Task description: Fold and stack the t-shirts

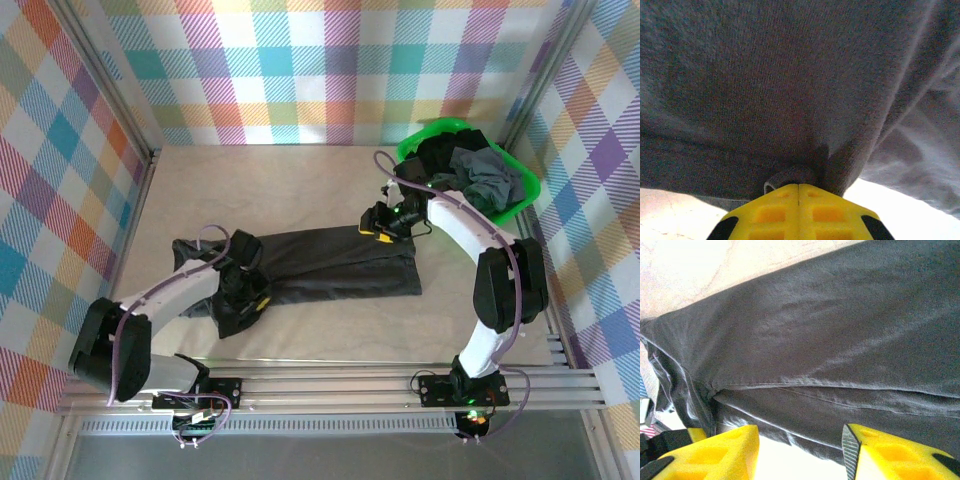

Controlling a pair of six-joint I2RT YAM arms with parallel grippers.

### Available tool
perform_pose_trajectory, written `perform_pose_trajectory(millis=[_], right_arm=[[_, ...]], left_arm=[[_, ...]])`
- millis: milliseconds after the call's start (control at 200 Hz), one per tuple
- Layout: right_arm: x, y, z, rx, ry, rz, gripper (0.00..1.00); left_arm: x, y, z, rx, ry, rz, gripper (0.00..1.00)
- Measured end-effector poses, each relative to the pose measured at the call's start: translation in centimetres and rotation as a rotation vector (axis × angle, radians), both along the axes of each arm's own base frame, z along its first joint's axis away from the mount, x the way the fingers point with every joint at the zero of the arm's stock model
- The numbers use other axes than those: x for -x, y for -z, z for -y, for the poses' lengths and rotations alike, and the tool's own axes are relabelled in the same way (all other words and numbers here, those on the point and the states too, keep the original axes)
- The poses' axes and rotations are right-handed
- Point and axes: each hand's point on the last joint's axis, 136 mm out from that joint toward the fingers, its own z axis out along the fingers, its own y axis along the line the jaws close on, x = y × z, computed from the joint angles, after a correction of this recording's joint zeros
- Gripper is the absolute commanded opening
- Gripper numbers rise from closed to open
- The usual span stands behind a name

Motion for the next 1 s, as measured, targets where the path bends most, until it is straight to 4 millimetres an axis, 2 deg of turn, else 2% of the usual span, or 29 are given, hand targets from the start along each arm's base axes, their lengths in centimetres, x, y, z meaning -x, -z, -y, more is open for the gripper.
perform_pose_trajectory(millis=[45, 130, 295, 370, 495, 560, 625, 785, 1000], right_arm=[[0.1, 0.2, 0.0, 0.002, 0.000, -0.005, 0.48], [0.3, 0.5, 0.1, 0.004, 0.001, -0.014, 0.48], [0.3, 2.0, 0.4, 0.017, 0.024, -0.057, 0.46], [0.0, 3.5, 1.0, 0.039, 0.056, -0.091, 0.43], [-0.6, 6.7, 3.0, 0.098, 0.122, -0.171, 0.37], [-0.3, 8.7, 4.2, 0.144, 0.141, -0.226, 0.36], [0.2, 10.3, 5.1, 0.184, 0.155, -0.275, 0.37], [0.3, 10.5, 5.5, 0.211, 0.147, -0.276, 0.37], [0.4, 10.4, 5.6, 0.216, 0.143, -0.279, 0.38]], left_arm=[[0.3, 0.5, 0.1, -0.009, 0.006, -0.023, 0.40], [0.6, 0.8, 0.1, -0.022, 0.013, -0.043, 0.40], [-0.7, -1.2, -0.9, -0.053, 0.029, -0.002, 0.38], [-1.5, -2.3, -3.1, -0.073, -0.023, 0.033, 0.33], [-2.5, -4.1, -9.0, -0.116, -0.189, 0.088, 0.28], [-2.6, -4.2, -11.7, -0.138, -0.263, 0.103, 0.27], [-2.0, -3.5, -13.9, -0.159, -0.321, 0.087, 0.27], [-0.9, -1.7, -16.3, -0.193, -0.329, 0.051, 0.31], [-3.2, -0.6, -17.6, -0.212, -0.289, 0.114, 0.38]])
